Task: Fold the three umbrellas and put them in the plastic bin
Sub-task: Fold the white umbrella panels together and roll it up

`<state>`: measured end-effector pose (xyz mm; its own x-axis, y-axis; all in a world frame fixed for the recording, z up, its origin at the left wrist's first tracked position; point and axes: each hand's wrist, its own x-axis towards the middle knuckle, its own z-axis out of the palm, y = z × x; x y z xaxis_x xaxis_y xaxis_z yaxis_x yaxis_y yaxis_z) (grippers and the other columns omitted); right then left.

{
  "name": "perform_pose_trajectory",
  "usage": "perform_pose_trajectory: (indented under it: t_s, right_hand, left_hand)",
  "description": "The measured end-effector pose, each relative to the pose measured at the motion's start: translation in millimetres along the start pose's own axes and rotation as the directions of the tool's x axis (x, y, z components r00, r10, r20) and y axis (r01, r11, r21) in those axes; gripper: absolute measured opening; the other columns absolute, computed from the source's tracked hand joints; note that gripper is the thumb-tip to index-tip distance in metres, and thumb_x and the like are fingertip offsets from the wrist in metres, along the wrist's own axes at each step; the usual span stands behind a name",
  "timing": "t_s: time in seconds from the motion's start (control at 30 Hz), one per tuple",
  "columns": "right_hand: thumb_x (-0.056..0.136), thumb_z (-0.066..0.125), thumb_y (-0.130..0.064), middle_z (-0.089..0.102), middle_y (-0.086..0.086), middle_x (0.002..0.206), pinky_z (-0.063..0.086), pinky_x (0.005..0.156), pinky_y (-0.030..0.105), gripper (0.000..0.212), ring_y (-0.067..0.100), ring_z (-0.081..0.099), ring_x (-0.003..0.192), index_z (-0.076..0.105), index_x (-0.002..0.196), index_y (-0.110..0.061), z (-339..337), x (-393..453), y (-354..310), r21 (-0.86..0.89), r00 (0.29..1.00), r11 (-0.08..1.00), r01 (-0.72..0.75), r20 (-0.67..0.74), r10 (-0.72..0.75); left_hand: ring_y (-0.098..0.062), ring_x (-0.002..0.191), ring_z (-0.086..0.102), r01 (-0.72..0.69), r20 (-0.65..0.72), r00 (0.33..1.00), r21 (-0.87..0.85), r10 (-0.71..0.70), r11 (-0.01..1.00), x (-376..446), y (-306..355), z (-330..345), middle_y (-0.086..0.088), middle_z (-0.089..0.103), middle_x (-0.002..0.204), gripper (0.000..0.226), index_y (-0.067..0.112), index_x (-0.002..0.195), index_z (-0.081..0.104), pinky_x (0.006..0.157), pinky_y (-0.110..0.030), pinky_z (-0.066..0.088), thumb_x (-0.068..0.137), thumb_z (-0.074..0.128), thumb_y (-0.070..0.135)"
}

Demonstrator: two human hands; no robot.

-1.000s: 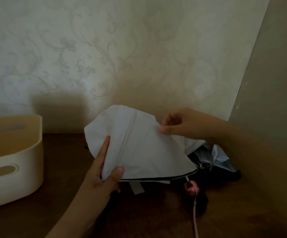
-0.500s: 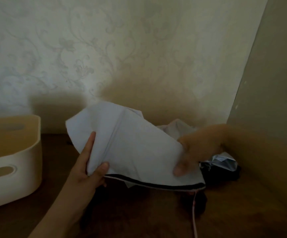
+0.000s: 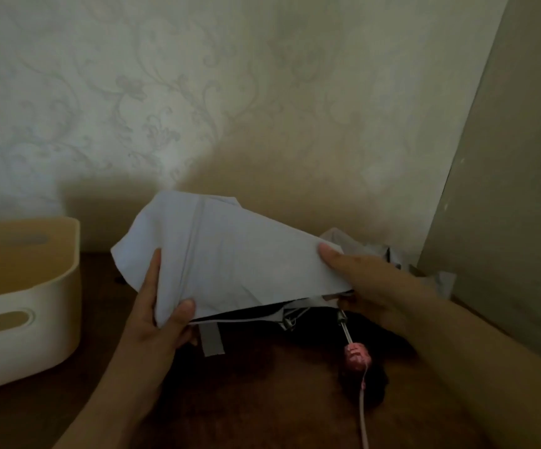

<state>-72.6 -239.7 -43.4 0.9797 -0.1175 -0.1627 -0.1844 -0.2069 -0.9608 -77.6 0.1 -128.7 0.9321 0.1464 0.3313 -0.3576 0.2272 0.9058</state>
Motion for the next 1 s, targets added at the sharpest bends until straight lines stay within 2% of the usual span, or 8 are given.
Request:
perform_pose_trajectory:
  t_s: [0.23, 0.3, 0.43, 0.6, 0.73, 0.8, 0.9, 1.0]
  right_hand:
    - [0.092, 0.056, -0.027, 0.063, 0.031, 0.089, 0.058, 0.068, 0.043, 0.028, 0.041, 0.063, 0.081, 0.065, 0.082, -0.003, 10.4, -6.2, 0.2, -0.065, 0.832, 0.867, 0.493, -0.256, -0.492]
    - [0.092, 0.056, -0.027, 0.061, 0.03, 0.103, 0.054, 0.079, 0.053, 0.026, 0.045, 0.06, 0.093, 0.062, 0.096, -0.002, 13.4, -9.0, 4.9, 0.127, 0.917, 0.917, 0.379, -0.186, -0.353]
    - [0.086, 0.061, -0.033, 0.065, 0.007, 0.084, 0.049, 0.075, 0.031, 0.028, 0.021, 0.058, 0.081, 0.06, 0.106, -0.014, 20.3, -6.9, 6.8, 0.447, 0.991, 0.894, -0.027, 0.129, -0.035]
    - [0.081, 0.066, -0.023, 0.06, 0.011, 0.099, 0.054, 0.079, 0.032, 0.05, 0.022, 0.06, 0.096, 0.053, 0.115, 0.01, 17.6, -0.5, 6.4, 0.588, 0.958, 0.767, 0.258, -0.053, -0.282]
    - [0.048, 0.089, -0.022, 0.059, 0.014, 0.104, 0.056, 0.084, 0.041, 0.059, 0.027, 0.064, 0.099, 0.055, 0.095, -0.011, 8.9, -4.1, 7.4, 0.726, 0.876, 0.657, 0.201, 0.167, -0.452]
    - [0.057, 0.08, -0.017, 0.063, 0.016, 0.111, 0.055, 0.086, 0.044, 0.053, 0.031, 0.064, 0.1, 0.067, 0.106, -0.001, 7.9, -5.1, 4.1, 0.705, 0.89, 0.705, 0.077, 0.271, -0.368]
    - [0.075, 0.063, -0.024, 0.065, 0.011, 0.098, 0.056, 0.066, 0.035, 0.045, 0.025, 0.065, 0.079, 0.062, 0.117, -0.008, 5.5, -3.9, -13.9, 0.562, 0.945, 0.827, -0.008, 0.276, -0.177]
    - [0.082, 0.061, -0.025, 0.069, 0.006, 0.1, 0.058, 0.065, 0.033, 0.032, 0.022, 0.068, 0.077, 0.062, 0.113, -0.018, -5.2, -4.1, -31.0, 0.159, 0.948, 0.983, 0.093, 0.287, -0.136]
  left_hand:
    - [-0.009, 0.085, 0.056, 0.03, -0.054, 0.998, -0.032, -0.031, 0.999, 4.1, 1.1, -3.3, 0.033, 0.042, 0.109, 0.069, 0.056, 0.137, 0.023, 0.052, -0.021, 0.051, 0.09, 0.054, 0.015]
    - [-0.008, 0.082, 0.057, 0.034, -0.056, 0.998, -0.035, -0.036, 0.999, 3.1, 1.4, -2.3, 0.034, 0.042, 0.107, 0.07, 0.056, 0.137, 0.022, 0.05, -0.019, 0.051, 0.09, 0.055, 0.015]
    - [-0.001, 0.078, 0.059, 0.045, -0.055, 0.997, -0.049, -0.047, 0.998, 2.6, 2.9, -3.7, 0.034, 0.045, 0.1, 0.068, 0.056, 0.136, 0.021, 0.059, -0.021, 0.051, 0.091, 0.054, 0.017]
    - [-0.003, 0.083, 0.06, 0.038, -0.076, 0.996, -0.054, -0.042, 0.998, 5.1, 0.8, -6.7, 0.03, 0.048, 0.105, 0.068, 0.052, 0.14, 0.023, 0.057, -0.019, 0.053, 0.091, 0.053, 0.015]
    - [-0.008, 0.084, 0.058, 0.03, -0.064, 0.997, -0.064, -0.034, 0.998, 3.7, -2.3, -5.1, 0.03, 0.046, 0.104, 0.069, 0.055, 0.137, 0.021, 0.061, -0.023, 0.05, 0.091, 0.054, 0.016]
    - [-0.006, 0.077, 0.058, 0.031, -0.04, 0.999, -0.059, -0.034, 0.998, 3.1, -2.0, -5.4, 0.029, 0.047, 0.108, 0.069, 0.06, 0.132, 0.021, 0.055, -0.019, 0.051, 0.091, 0.054, 0.016]
    - [-0.008, 0.066, 0.056, 0.018, 0.022, 1.0, -0.031, -0.017, 0.999, 2.7, -0.5, -7.9, 0.018, 0.052, 0.118, 0.068, 0.066, 0.123, 0.025, 0.052, -0.02, 0.051, 0.09, 0.054, 0.015]
    - [-0.014, 0.075, 0.06, -0.007, 0.062, 0.998, -0.014, 0.007, 1.0, 2.5, -0.4, -6.6, 0.025, 0.047, 0.12, 0.069, 0.069, 0.116, 0.028, 0.052, -0.021, 0.053, 0.089, 0.055, 0.012]
